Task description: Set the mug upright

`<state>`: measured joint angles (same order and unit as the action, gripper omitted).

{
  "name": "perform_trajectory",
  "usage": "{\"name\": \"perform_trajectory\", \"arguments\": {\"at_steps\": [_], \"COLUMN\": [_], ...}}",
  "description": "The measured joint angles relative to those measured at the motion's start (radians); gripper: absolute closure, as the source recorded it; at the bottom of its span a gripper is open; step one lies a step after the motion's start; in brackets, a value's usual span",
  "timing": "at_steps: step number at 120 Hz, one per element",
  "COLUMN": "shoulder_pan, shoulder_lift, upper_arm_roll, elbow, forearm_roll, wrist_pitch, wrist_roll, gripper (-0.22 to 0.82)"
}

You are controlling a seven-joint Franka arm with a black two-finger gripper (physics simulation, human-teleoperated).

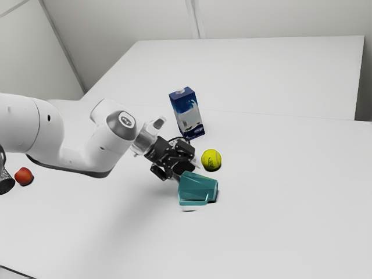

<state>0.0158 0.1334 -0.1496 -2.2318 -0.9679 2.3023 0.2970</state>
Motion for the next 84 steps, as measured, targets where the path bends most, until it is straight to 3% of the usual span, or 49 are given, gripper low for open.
{"name": "perform_trajectory", "arguments": {"at_steps": [38,62,84], "shoulder_pan": [0.000,0.002,0.001], "shoulder_lift": [0.005,-0.001,-0.024], "upper_arm_roll": [-0.026,-0.026,-0.027], "elbow": [-0.012,-0.011,-0.002], "forearm_roll": [-0.051,-0.072,-0.074], "wrist_pitch": [0.023,0.005,-0.021], "wrist_roll": [0.075,0.108,0.129], "gripper": [0.02,0.50,0.69]}}
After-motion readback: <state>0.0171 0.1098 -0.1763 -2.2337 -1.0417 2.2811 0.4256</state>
